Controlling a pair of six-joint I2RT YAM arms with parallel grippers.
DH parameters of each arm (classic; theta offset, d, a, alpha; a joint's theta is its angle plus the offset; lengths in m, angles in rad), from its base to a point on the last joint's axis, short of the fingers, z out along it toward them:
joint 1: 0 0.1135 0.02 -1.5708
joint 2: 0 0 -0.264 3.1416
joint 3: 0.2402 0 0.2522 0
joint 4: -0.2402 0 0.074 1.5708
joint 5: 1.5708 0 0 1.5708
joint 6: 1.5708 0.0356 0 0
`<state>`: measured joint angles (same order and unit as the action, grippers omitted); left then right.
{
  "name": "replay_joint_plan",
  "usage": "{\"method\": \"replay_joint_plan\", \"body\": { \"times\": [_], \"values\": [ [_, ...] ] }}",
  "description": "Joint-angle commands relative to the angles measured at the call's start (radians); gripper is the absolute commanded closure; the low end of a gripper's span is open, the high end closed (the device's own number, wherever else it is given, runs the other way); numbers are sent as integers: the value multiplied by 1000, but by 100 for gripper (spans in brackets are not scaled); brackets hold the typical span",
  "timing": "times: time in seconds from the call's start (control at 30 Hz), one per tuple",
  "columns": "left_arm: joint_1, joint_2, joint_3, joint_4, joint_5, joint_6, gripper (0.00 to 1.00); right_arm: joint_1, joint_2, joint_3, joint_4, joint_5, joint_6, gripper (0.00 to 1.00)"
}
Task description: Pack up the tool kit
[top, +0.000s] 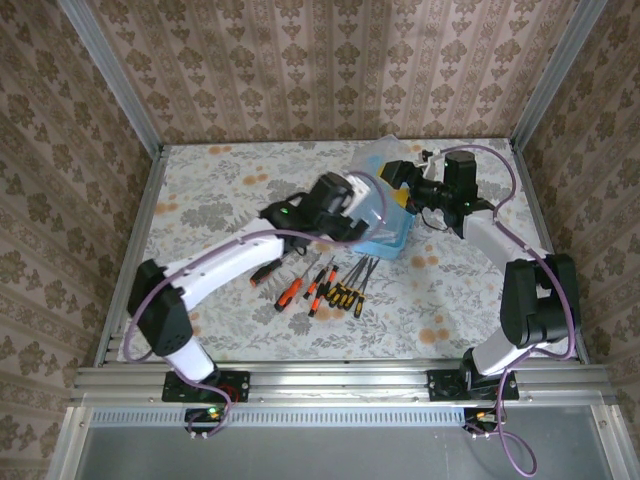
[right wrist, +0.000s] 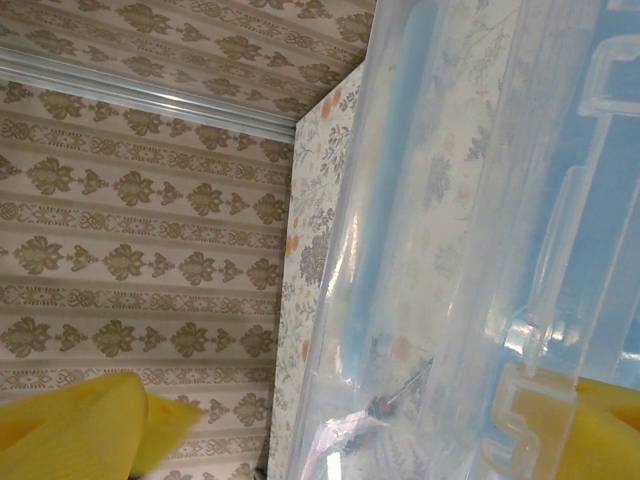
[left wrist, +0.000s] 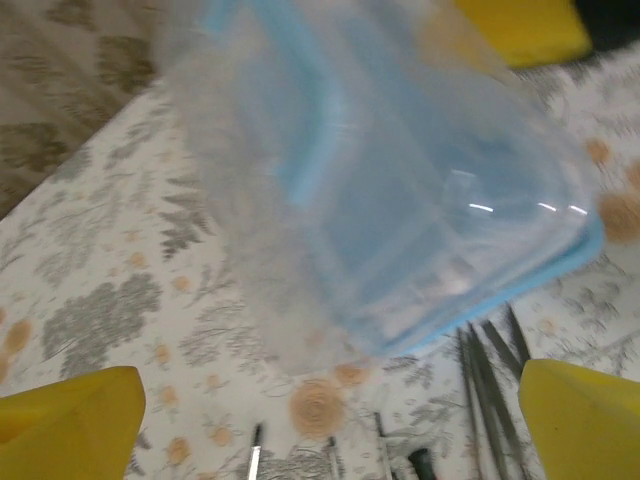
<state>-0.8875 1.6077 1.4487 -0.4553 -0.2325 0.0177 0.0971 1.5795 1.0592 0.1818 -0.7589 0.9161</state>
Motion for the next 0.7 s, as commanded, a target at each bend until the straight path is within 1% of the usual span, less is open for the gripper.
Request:
{"method": "replay_joint_plan", "body": {
  "times": [0.0,0.13,0.27,0.33,0.57,0.67],
  "values": [
    [87,-78,-11,-11,70,-91,5,19,14,50,-27,20,-23,6],
    [176,-122,-4,-70,105,-151,7,37,26,84,-98,52,-63,9],
    [234,-156,-1,-113,110,-173,7,45,33,84,-131,90,-72,12],
    [258,-171,-11,-116,128,-176,7,47,38,83,-133,96,-70,15],
    [304,-188,-7,-144,173,-199,7,64,36,97,-126,97,-57,30],
    [313,-187,16,-177,183,-189,8,72,37,112,-154,117,-62,34]
  ]
}}
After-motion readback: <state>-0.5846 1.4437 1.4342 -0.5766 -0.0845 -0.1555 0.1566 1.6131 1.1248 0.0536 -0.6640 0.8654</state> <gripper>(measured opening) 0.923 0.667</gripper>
